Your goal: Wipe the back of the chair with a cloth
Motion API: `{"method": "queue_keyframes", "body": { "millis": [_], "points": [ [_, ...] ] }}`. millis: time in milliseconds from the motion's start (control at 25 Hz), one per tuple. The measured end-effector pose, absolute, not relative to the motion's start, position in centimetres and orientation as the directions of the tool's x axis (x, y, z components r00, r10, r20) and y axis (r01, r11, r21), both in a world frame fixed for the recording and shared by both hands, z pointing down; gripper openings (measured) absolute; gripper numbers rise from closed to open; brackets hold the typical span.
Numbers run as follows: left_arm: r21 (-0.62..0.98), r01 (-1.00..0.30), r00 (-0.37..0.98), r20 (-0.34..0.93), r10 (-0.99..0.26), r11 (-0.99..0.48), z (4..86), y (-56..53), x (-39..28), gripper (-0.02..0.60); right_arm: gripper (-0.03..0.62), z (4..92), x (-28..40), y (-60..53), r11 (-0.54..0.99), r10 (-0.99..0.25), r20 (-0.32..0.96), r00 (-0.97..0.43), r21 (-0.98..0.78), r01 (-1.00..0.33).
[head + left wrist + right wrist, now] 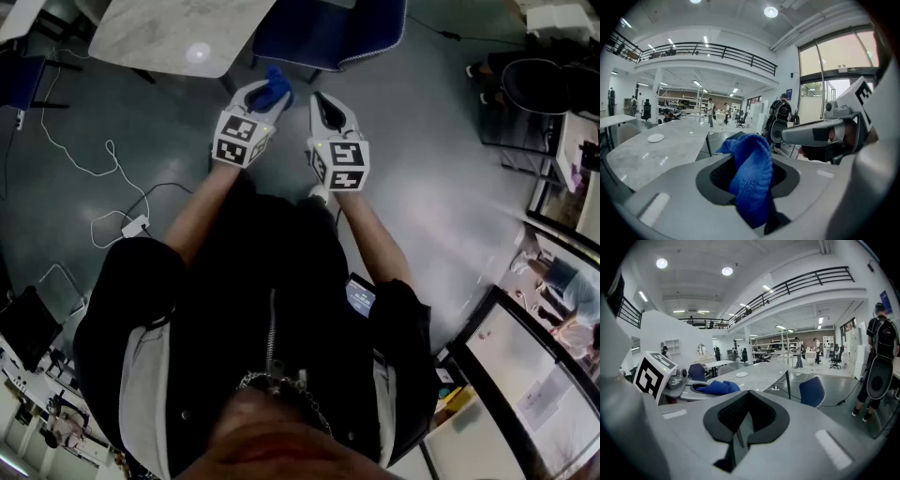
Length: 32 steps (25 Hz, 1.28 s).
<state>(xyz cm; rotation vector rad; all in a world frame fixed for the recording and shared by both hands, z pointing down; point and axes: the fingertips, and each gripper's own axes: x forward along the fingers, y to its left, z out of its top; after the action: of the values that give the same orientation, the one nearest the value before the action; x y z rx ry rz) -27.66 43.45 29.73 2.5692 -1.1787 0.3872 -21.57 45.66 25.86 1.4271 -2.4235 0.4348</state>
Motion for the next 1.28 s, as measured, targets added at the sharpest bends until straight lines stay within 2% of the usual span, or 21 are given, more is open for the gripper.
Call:
{"method": "queue_keyframes", "body": {
  "millis": [200, 480, 680, 1280],
  "points": [
    [0.131, -0.798, 0.593, 0.351, -0.725, -0.588, 29.0, 46.1, -22.8, 0.140, -0.005, 25.7, -16.4, 48.2, 0.505, -0.766, 0.400, -0.503, -0.109, -0.856],
    [0.141, -0.828, 0.555, 0.342, -0.759, -0.542, 28.5, 50.1, -19.2, 0.140, -0.005, 25.8, -12.9, 51.5, 0.552, -0.735, 0.397, -0.549, -0.119, -0.825],
    [0.129, -0.839, 0.538, 0.338, -0.772, -0.529, 28.1, 50.4, -18.6, 0.140, 0.003, 24.9, -12.2, 52.1, 0.569, -0.728, 0.352, -0.589, -0.170, -0.805],
    [0.135, -0.870, 0.488, 0.361, -0.794, -0.473, 29.8, 50.7, -16.0, 0.140, 0.003, 26.4, -8.4, 53.2, 0.617, -0.676, 0.366, -0.640, -0.194, -0.763]
  ]
}}
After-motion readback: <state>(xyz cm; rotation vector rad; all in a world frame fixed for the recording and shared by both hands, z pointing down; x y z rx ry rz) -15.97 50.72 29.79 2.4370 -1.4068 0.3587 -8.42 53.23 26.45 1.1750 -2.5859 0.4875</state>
